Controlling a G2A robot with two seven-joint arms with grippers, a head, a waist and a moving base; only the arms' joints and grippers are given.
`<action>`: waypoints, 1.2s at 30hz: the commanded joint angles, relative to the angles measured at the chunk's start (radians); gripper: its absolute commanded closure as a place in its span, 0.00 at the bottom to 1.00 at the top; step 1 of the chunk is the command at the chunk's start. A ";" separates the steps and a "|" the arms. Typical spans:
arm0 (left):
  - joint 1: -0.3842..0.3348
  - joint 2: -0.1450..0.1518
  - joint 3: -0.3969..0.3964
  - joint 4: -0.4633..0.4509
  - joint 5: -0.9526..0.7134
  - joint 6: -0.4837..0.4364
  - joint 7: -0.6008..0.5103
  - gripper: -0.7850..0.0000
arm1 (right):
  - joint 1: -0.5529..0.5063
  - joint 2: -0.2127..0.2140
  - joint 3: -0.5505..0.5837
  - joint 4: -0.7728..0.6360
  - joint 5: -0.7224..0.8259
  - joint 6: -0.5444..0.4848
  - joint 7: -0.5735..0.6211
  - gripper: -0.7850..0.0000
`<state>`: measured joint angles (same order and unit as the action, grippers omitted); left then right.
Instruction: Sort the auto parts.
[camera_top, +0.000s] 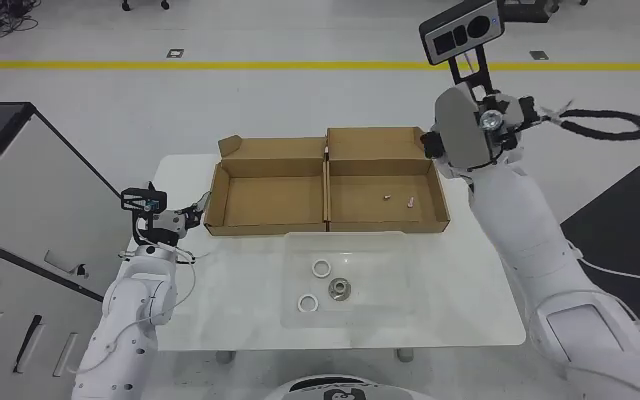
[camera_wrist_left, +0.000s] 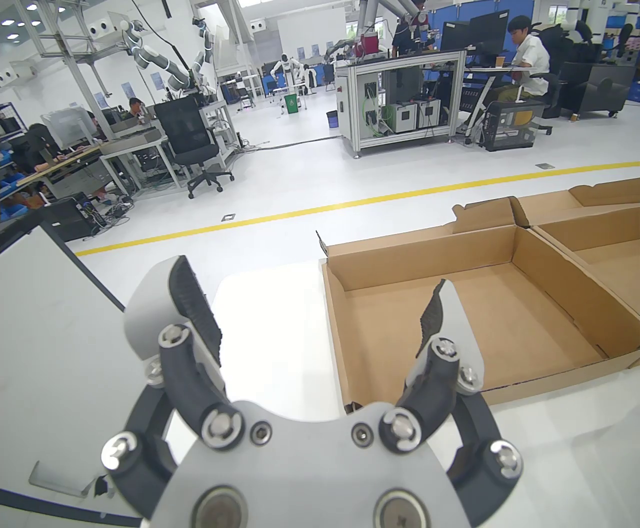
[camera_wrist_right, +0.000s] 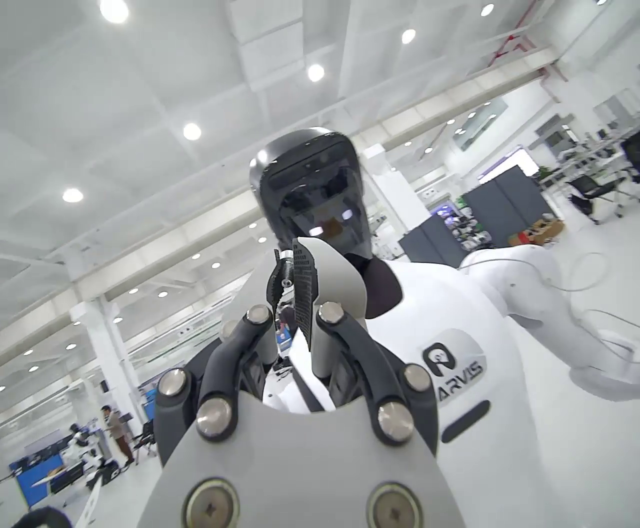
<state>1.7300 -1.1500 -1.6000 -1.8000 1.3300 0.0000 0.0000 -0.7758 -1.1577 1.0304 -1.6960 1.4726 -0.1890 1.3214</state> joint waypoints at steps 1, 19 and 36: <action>0.000 0.000 0.000 0.000 0.000 0.000 0.000 0.00 | 0.000 -0.001 0.004 0.002 -0.073 -0.001 -0.023 1.00; 0.000 0.000 0.000 0.000 0.000 0.000 0.000 0.00 | -0.047 -0.024 0.025 -0.016 -0.096 0.025 -0.022 1.00; 0.000 0.000 0.000 0.000 0.000 0.000 0.000 0.00 | -0.050 -0.066 0.040 0.026 -0.005 0.046 0.014 1.00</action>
<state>1.7300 -1.1500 -1.6000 -1.8000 1.3300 0.0000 0.0000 -0.8296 -1.2243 1.0661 -1.6748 1.5054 -0.1415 1.3389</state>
